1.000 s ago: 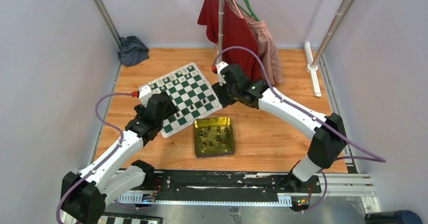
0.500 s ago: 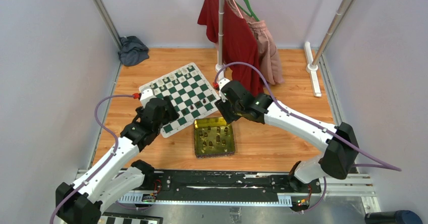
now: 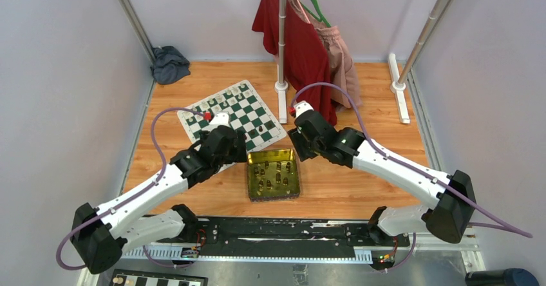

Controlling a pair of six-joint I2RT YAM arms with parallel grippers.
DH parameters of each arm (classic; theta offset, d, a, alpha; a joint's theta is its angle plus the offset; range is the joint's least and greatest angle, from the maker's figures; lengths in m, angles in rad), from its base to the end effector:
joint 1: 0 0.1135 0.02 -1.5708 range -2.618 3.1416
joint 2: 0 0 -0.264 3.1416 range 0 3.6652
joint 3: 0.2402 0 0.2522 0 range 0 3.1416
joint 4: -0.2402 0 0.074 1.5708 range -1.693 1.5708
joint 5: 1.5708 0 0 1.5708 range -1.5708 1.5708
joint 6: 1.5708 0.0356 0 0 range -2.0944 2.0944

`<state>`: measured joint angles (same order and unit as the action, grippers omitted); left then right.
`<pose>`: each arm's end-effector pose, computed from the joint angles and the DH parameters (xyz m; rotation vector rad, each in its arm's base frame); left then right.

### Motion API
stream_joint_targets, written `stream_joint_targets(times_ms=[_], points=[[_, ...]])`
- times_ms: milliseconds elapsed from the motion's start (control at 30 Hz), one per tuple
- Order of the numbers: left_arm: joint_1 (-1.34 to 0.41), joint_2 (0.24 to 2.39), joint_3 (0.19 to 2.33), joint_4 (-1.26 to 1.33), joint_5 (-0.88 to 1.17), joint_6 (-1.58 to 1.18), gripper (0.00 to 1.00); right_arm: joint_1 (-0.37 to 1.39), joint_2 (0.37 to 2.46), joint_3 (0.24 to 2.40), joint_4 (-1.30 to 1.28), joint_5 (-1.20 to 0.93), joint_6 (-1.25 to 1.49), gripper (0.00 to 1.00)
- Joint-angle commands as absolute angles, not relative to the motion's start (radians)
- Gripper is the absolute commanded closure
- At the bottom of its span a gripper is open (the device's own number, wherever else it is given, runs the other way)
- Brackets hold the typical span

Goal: Set up the chess pieces on the board
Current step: Pick up the chess piece from the storage box.

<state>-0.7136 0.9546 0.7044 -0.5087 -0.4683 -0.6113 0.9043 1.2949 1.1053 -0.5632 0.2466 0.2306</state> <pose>0.1590 -0.1164 0.2536 -0.1141 2.2344 -0.1698 0.1794 0.2140 0.3061 -0.6465 2.2217 0.2968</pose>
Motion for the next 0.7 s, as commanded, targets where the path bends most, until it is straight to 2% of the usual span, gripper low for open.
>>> stream_joint_targets(times_ms=[0,267,667], points=[[-0.781,0.998,0.76,-0.521,-0.491,-0.553,0.07,0.919,1.26,1.071,-0.609,0.331,0.288,0.45],[-0.895,1.117,0.839,-0.52,-0.493,-0.478,0.11,0.917,1.201,1.025,-0.615,0.383,0.333,0.45],[-0.974,1.265,0.903,-0.518,-0.492,-0.394,0.14,0.897,1.155,0.991,-0.617,0.455,0.357,0.45]])
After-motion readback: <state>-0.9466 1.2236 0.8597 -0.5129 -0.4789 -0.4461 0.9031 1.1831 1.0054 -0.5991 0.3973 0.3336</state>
